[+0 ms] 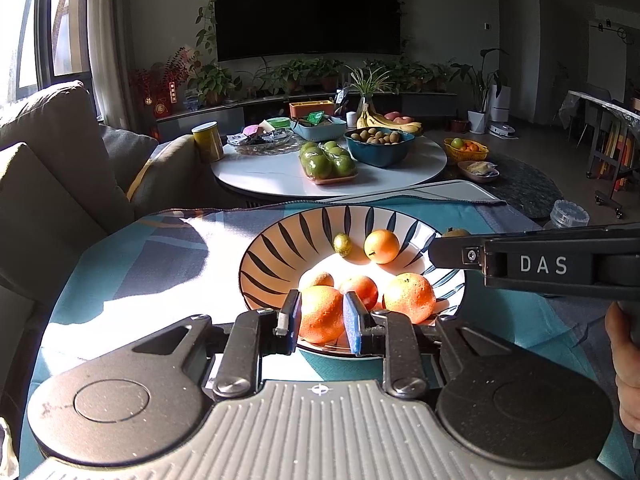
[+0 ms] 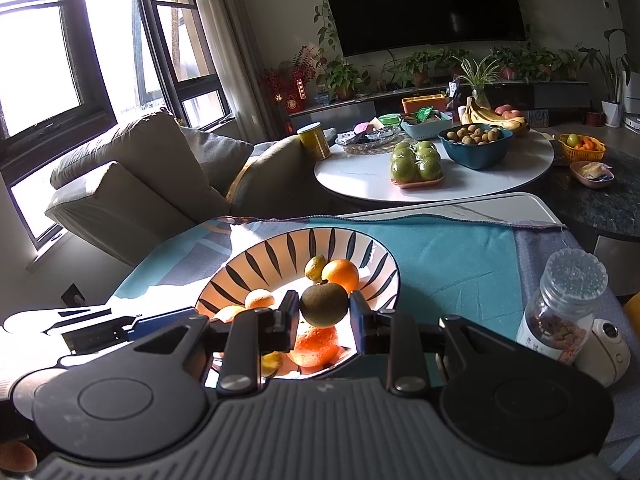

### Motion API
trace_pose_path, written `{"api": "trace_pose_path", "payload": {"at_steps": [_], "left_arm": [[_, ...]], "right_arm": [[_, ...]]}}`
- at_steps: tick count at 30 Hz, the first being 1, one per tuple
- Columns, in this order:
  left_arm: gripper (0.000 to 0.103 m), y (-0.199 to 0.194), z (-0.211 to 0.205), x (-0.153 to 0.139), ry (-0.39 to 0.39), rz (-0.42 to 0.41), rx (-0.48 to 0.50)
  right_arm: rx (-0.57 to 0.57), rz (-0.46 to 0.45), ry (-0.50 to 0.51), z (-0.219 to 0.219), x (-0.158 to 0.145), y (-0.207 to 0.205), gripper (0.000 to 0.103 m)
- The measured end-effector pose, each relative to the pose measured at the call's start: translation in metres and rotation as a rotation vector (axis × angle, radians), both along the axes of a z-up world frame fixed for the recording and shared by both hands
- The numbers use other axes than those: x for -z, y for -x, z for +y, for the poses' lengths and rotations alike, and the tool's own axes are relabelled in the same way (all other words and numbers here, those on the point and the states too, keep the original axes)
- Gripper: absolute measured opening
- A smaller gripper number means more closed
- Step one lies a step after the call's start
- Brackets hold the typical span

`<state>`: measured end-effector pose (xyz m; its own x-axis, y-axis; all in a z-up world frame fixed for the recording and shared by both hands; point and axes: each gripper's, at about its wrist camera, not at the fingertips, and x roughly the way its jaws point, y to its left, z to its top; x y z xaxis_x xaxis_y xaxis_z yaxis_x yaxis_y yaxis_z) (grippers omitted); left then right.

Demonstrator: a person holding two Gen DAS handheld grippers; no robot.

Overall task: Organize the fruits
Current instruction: 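Carry the green pear and brown pear into the striped bowl and open both tools, then withdraw both tools from the bowl toward the remaining loose fruits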

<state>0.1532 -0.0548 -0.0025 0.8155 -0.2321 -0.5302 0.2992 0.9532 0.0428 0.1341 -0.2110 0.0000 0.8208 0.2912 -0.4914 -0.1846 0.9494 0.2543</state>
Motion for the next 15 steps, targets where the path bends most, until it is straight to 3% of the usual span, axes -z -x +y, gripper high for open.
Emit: {"api": "trace_pose_path", "payload": {"at_steps": [15], "left_arm": [[0.022, 0.0021, 0.0076, -0.0003, 0.003, 0.004, -0.025]], "right_arm": [[-0.006, 0.004, 0.009, 0.0037, 0.0039, -0.0087, 0.085]]}}
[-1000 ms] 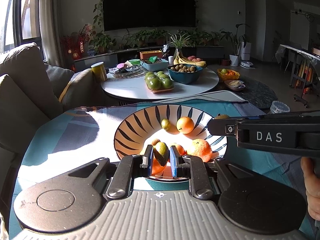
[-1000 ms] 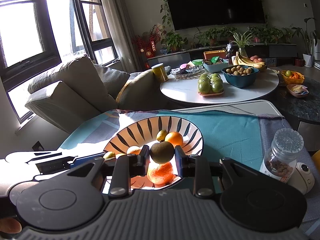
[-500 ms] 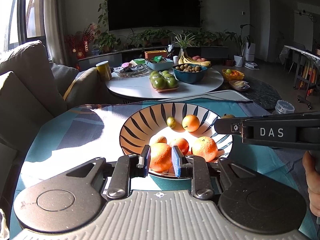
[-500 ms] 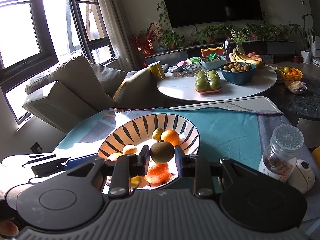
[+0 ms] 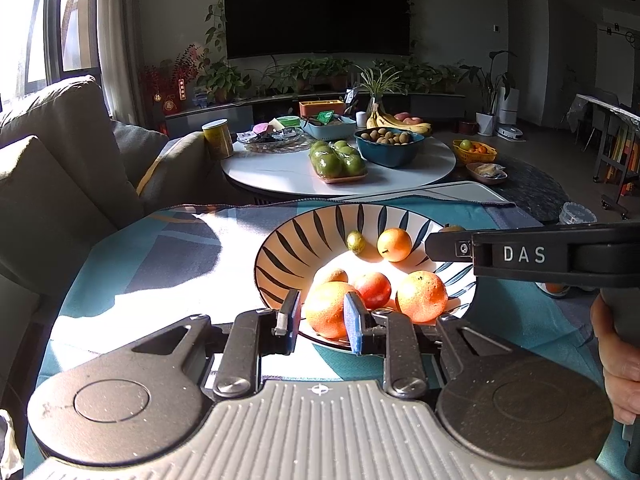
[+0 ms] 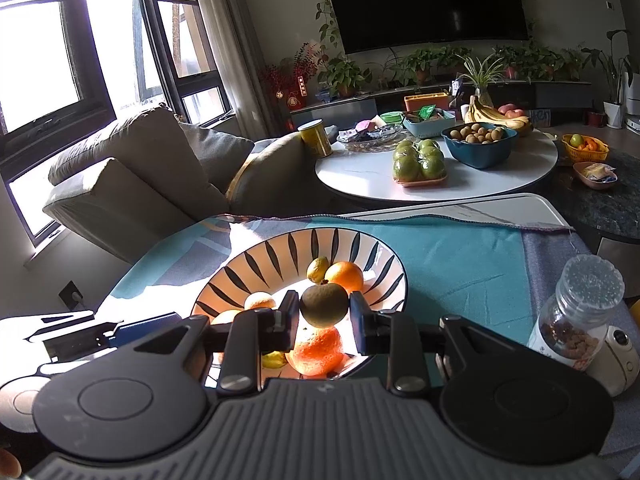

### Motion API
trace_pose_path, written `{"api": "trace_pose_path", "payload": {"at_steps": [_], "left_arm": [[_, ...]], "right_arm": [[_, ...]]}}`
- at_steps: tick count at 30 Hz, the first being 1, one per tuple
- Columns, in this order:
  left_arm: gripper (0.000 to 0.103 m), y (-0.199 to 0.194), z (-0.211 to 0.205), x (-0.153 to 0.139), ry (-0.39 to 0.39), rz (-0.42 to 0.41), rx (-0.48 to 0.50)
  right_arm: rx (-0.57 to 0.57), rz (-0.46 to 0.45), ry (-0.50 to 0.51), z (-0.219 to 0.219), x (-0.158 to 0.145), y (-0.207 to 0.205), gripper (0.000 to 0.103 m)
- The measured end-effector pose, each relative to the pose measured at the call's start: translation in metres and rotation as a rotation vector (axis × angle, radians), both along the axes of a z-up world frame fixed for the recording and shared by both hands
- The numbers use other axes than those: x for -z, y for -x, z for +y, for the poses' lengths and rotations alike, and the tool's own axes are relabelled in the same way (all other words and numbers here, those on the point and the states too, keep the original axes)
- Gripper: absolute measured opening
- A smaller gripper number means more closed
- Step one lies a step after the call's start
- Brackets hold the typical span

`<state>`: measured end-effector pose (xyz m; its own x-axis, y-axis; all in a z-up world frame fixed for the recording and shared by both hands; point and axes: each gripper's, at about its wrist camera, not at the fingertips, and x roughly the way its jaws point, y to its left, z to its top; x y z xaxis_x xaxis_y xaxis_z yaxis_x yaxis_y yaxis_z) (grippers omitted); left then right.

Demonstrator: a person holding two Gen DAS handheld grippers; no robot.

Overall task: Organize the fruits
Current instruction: 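Withdraw both tools from the bowl toward the remaining loose fruits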

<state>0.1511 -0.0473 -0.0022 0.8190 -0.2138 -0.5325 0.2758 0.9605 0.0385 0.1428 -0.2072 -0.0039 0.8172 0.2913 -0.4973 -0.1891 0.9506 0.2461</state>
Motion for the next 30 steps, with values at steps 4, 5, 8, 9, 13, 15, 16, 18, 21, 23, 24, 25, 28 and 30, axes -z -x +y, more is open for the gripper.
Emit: {"api": "trace_pose_path", "payload": {"at_steps": [4, 5, 8, 9, 13, 15, 16, 18, 21, 23, 24, 25, 28, 30], "left_arm": [[0.023, 0.000, 0.001, 0.000, -0.003, 0.001, -0.003], [0.023, 0.001, 0.001, 0.000, -0.004, 0.001, -0.005], [0.024, 0.002, 0.002, 0.001, -0.007, 0.003, -0.011], [0.024, 0.002, 0.002, 0.001, -0.007, 0.003, -0.014], [0.025, 0.004, 0.003, 0.001, -0.009, 0.003, -0.023], [0.025, 0.005, 0.004, 0.000, -0.011, 0.004, -0.028], [0.025, 0.006, 0.005, 0.000, -0.011, 0.003, -0.029], [0.025, 0.008, 0.006, 0.000, -0.012, 0.004, -0.034], [0.025, 0.011, 0.008, 0.000, -0.013, 0.003, -0.041], [0.025, 0.013, 0.009, -0.001, -0.014, 0.002, -0.045], [0.025, 0.015, 0.010, -0.001, -0.014, 0.001, -0.047], [0.025, 0.016, 0.011, -0.001, -0.015, 0.001, -0.048], [0.025, 0.020, 0.013, -0.002, -0.017, -0.001, -0.053], [0.026, 0.024, 0.015, -0.003, -0.017, -0.001, -0.057]], "right_arm": [[0.002, -0.001, 0.005, 0.001, 0.002, -0.001, 0.085], [-0.001, 0.001, 0.004, 0.001, 0.003, -0.001, 0.085], [-0.001, 0.003, -0.006, 0.000, 0.003, 0.001, 0.085], [0.000, 0.002, -0.007, 0.000, 0.003, 0.002, 0.085], [-0.005, -0.005, -0.013, -0.001, 0.001, 0.005, 0.085], [-0.006, -0.011, -0.017, -0.001, 0.000, 0.006, 0.085], [-0.007, -0.014, -0.018, -0.001, -0.001, 0.008, 0.085], [-0.008, -0.021, -0.019, -0.001, -0.002, 0.010, 0.085], [-0.008, -0.031, -0.016, -0.001, -0.004, 0.015, 0.085], [-0.010, -0.032, -0.013, -0.002, -0.004, 0.018, 0.085], [-0.011, -0.031, -0.011, -0.002, -0.004, 0.020, 0.085], [-0.011, -0.029, -0.010, -0.002, -0.004, 0.021, 0.085], [-0.011, -0.024, -0.009, -0.003, -0.002, 0.028, 0.085], [-0.013, -0.020, -0.008, -0.003, -0.002, 0.032, 0.085]]}}
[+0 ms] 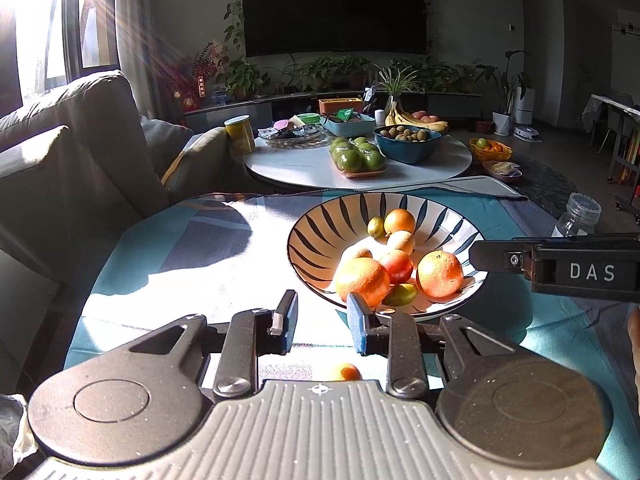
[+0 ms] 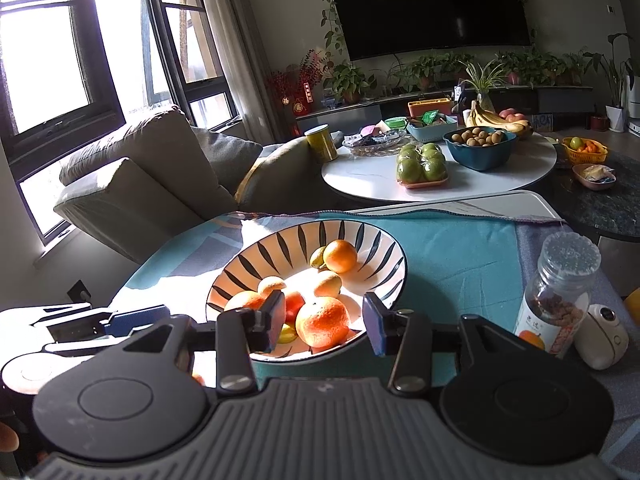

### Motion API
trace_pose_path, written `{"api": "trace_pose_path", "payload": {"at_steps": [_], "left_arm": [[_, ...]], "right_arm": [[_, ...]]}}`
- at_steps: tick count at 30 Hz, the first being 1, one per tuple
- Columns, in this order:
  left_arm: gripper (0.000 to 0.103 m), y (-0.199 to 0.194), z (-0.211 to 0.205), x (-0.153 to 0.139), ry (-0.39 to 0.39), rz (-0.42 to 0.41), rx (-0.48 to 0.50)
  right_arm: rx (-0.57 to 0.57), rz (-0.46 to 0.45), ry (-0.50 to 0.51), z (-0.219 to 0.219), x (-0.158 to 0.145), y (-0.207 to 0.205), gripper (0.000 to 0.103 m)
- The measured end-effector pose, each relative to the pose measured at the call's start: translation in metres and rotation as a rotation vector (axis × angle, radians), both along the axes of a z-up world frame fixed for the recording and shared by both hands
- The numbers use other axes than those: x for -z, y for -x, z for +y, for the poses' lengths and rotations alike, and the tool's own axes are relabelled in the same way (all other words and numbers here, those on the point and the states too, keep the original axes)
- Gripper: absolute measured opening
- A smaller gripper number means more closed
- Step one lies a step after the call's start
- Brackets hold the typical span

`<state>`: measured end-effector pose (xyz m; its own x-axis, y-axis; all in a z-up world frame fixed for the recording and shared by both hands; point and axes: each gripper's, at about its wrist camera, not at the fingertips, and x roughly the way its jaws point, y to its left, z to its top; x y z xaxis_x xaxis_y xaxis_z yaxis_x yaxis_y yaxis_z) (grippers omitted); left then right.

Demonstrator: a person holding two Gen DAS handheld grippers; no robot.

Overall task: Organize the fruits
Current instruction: 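Withdraw both tools from the bowl toward the remaining loose fruits, then grasp the brown kiwi with the left tool while the right tool grasps a small brown pear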

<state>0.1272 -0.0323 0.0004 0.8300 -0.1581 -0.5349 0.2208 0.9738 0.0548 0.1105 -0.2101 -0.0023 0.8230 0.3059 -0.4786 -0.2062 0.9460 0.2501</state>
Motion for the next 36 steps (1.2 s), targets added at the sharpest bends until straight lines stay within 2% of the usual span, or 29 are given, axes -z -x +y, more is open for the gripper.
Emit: {"api": "trace_pose_path", "payload": {"at_steps": [6, 16, 23, 36], "left_arm": [[0.030, 0.013, 0.008, 0.002, -0.001, 0.009, -0.014], [0.031, 0.037, 0.017, 0.006, -0.016, 0.029, -0.025], [0.040, 0.056, 0.023, 0.012, -0.031, 0.051, -0.018], [0.041, 0.078, 0.041, 0.022, -0.050, 0.084, -0.062]], "right_arm": [[-0.003, 0.014, 0.006, -0.001, 0.003, 0.013, 0.085], [-0.006, 0.020, 0.000, -0.002, 0.004, 0.033, 0.085], [-0.010, 0.028, -0.010, -0.003, 0.006, 0.045, 0.085], [-0.017, 0.032, -0.004, 0.000, 0.008, 0.066, 0.085]]}}
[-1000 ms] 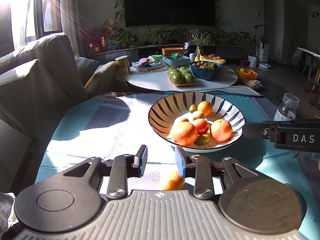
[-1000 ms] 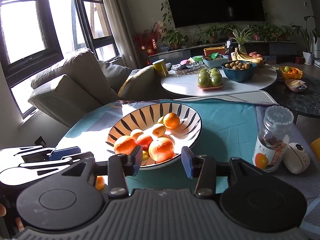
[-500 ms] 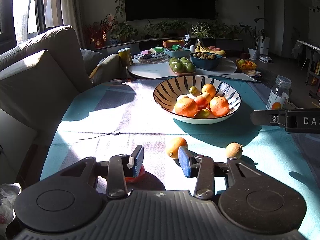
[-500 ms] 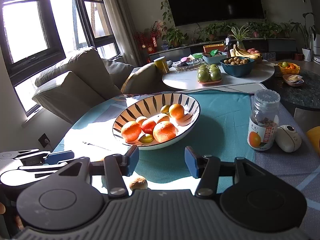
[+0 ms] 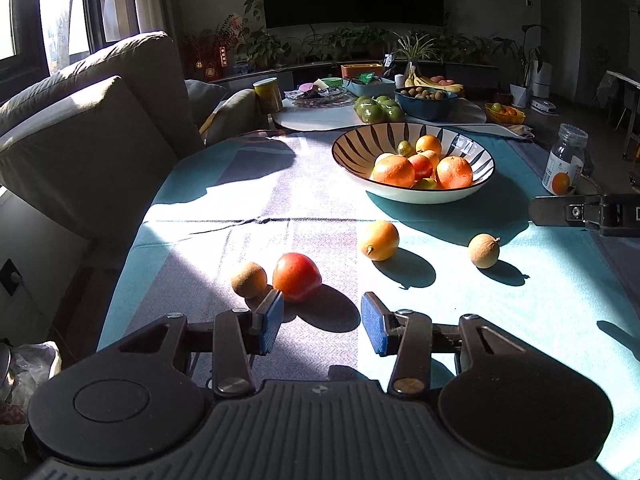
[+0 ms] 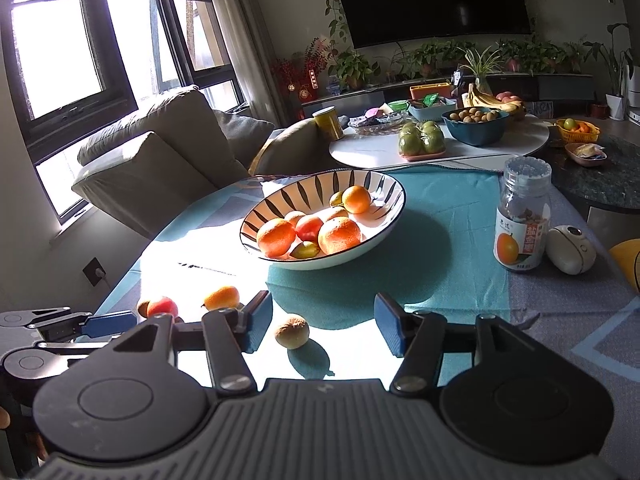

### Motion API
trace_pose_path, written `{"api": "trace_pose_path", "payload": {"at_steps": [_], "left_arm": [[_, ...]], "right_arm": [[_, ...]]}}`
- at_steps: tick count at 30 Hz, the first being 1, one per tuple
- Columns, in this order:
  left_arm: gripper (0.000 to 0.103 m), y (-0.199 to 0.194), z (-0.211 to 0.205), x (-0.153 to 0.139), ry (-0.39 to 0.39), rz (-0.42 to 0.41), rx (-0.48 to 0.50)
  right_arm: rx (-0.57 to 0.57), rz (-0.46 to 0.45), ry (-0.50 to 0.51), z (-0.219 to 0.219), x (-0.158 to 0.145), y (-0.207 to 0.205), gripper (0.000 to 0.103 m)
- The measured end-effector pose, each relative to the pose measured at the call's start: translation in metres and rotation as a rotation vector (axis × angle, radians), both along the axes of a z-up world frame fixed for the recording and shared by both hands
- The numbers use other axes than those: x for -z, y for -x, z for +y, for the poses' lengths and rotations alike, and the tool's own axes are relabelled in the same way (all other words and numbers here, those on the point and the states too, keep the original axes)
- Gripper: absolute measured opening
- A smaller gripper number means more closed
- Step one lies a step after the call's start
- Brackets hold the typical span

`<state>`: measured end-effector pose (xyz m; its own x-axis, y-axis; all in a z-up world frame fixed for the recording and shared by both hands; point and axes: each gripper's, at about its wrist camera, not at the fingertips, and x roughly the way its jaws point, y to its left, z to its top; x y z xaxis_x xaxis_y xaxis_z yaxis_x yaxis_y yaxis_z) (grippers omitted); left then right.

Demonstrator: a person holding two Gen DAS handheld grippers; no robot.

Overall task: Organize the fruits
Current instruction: 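Grasp the brown kiwi with the left tool while the right tool grasps a small brown pear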

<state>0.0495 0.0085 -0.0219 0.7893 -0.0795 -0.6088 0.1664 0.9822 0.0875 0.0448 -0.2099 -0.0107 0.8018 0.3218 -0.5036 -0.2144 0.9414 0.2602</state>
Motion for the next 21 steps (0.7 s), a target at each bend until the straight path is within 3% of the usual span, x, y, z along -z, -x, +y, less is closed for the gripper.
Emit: {"api": "trace_pose_path", "payload": {"at_steps": [21], "left_arm": [[0.041, 0.000, 0.032, 0.008, 0.006, 0.013, -0.120]], "right_arm": [[0.003, 0.033, 0.006, 0.000, 0.008, 0.009, 0.085]]}}
